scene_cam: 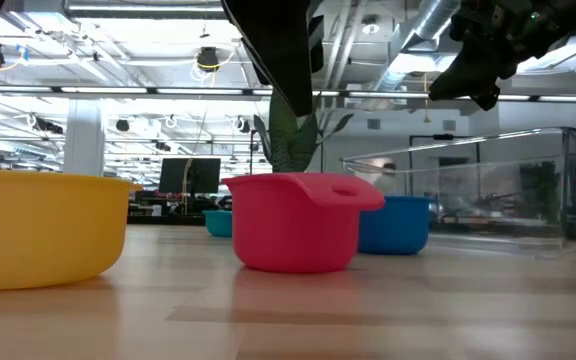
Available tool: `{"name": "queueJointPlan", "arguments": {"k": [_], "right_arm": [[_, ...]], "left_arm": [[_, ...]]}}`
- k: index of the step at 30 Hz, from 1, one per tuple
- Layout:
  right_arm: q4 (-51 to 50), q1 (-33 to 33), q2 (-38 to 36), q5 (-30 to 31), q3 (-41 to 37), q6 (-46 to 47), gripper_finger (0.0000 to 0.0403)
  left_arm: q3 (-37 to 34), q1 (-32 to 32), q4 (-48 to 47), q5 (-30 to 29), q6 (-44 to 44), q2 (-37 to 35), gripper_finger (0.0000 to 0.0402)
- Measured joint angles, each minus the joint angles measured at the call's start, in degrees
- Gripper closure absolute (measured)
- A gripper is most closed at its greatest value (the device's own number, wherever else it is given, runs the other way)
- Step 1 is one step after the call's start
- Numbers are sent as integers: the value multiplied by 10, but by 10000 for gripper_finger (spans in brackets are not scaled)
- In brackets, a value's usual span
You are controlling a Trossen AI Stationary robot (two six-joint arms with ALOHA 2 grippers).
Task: Nest measuring cups in basket
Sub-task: Put the red measuring cup into the transparent bin
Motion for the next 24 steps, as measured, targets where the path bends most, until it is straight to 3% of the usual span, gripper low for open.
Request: {"name": "queueJointPlan", "arguments": {"k": [6,16,24], "right_arm": [[0,0,0,0,0,0,310],[-1,0,0,0,0,0,310],[-5,0,0,0,0,0,310]], "left_arm": [[0,0,0,-1,-21,0,389],[0,-3,0,2,-25,1,298],[0,-34,-16,-1,58,1,261]]}}
